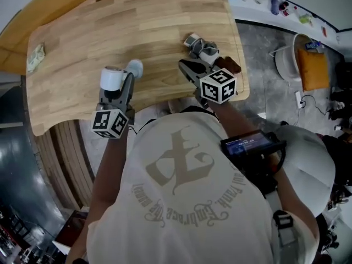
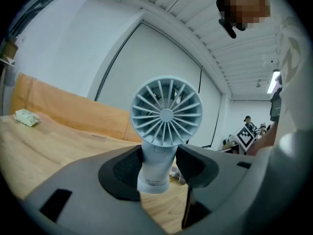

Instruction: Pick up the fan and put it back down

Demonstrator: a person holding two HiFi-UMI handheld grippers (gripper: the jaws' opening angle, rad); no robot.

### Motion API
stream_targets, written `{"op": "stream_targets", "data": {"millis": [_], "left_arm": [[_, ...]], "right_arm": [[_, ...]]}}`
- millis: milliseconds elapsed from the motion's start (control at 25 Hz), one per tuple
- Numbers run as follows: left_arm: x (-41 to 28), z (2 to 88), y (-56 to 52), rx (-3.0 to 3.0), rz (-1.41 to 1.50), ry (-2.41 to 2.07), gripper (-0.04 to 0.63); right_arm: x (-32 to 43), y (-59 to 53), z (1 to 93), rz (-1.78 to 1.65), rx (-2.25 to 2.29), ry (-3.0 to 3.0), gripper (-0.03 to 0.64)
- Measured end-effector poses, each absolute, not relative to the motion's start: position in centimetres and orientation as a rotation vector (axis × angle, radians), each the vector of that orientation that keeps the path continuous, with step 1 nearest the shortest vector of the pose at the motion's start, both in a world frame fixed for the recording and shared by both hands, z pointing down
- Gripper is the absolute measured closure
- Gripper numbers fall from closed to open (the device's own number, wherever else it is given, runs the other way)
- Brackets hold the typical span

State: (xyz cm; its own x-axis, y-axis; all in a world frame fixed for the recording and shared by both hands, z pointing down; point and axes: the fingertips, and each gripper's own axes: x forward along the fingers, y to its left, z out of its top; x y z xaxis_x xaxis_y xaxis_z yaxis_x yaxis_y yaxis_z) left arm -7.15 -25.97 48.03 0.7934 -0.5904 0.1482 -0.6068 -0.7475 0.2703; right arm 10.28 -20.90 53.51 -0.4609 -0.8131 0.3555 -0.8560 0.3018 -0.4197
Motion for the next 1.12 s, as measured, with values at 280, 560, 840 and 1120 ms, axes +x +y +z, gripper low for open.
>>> {"op": "stream_targets", "data": {"millis": [280, 560, 840, 1120], "left_arm": [[-4.0, 48.2, -22.8, 2.728, 0.083, -0.68, 0.368], [-3.3, 49.3, -19.7, 2.746, 0.122, -0.493, 0.368], [-3.0, 50.0, -17.9, 2.753, 0.164, -0.382, 0.368], [-3.8, 49.9, -15.1, 2.762, 0.183, -0.299, 0.367]], "right_arm": [[12.6, -18.3, 53.3, 0.883, 1.694, -2.44, 0.603], [13.1, -16.5, 53.1, 0.873, 1.756, -2.412, 0.603], [12.5, -15.5, 53.5, 0.892, 1.779, -2.391, 0.603], [11.3, -13.1, 52.7, 0.883, 1.814, -2.378, 0.603]]}}
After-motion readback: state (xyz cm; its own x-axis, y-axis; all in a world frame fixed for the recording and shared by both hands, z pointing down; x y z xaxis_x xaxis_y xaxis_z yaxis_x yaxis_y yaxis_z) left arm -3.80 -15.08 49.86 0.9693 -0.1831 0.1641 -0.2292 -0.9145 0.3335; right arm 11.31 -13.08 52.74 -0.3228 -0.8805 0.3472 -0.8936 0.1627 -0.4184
